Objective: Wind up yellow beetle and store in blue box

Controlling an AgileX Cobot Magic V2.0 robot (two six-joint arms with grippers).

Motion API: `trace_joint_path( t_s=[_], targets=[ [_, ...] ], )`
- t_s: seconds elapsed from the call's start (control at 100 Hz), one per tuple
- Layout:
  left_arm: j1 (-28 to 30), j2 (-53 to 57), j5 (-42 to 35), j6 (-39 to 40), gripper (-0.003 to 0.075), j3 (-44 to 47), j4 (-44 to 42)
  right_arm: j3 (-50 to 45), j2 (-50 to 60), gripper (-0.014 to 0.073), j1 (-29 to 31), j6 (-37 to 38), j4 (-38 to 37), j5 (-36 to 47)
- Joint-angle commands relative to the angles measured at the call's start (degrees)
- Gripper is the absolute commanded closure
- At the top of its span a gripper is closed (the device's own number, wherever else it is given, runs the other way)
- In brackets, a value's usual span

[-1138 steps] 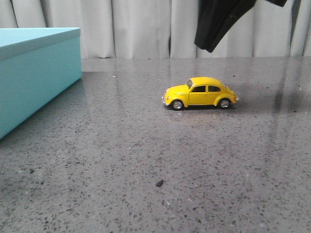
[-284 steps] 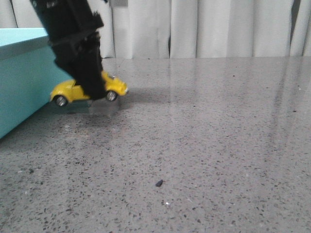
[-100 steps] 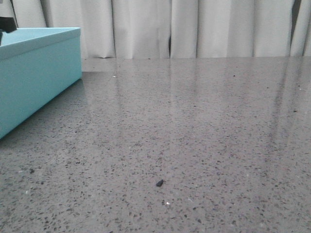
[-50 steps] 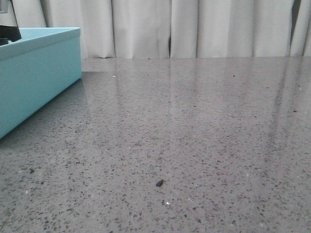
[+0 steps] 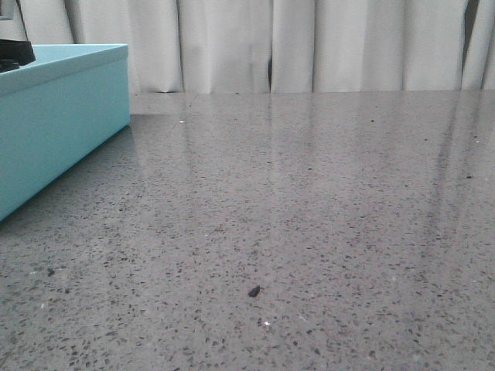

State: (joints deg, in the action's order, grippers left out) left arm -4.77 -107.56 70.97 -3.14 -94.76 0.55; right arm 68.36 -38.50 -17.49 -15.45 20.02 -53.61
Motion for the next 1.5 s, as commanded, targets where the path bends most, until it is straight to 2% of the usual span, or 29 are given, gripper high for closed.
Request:
trace_joint_path(
  t_s=[0.0, 0.29, 0.45, 0.55, 0.67, 0.88, 1.0, 1.15, 1.49],
  targets=[
    [-0.07, 4.71, -1.16, 0.56, 0.0293, -2.76, 0.69, 1.10, -0.13, 0.0638, -0.10, -0.58, 1.07, 3.51],
    [0.04, 14.34, -10.45, 0.56, 0.0300, -7.50, 5.91, 1.01, 0.52, 0.0638, -0.10, -0.58, 0.30, 4.28],
    [-3.95, 27.00, -19.16, 0.01, 0.0372, -3.83, 7.91, -3.27, 6.60, 0.0638, -0.10, -4.77, -0.97, 10.14],
    [-8.16, 36.89, -24.52, 0.01, 0.0377, 2.49, 6.58, -8.82, 13.49, 0.0638, -0.10, -8.90, -1.19, 14.51],
    [-12.33, 49.84, -30.34, 0.01, 0.0377, 14.20, 5.16, -15.73, 21.18, 0.0638, -0.10, -9.18, -3.20, 20.47],
    [-13.15, 72.19, -35.75, 0.01, 0.0390, 37.37, 4.13, -24.28, 31.01, 0.0638, -0.10, -9.18, -5.36, 25.64],
    [-13.15, 84.00, -40.20, 0.01, 0.0487, 48.97, 2.57, -25.94, 33.82, 0.0638, -0.10, -9.18, -5.60, 25.89],
    [-13.15, 91.81, -38.87, 0.01, 0.0743, 55.60, 3.20, -25.94, 34.37, 0.0638, -0.10, -9.18, -5.60, 27.87],
    [-13.15, 92.18, -37.66, 0.12, 0.0739, 55.78, 6.40, -25.94, 34.37, 0.0638, -0.10, -9.18, -5.60, 27.91]
  ],
)
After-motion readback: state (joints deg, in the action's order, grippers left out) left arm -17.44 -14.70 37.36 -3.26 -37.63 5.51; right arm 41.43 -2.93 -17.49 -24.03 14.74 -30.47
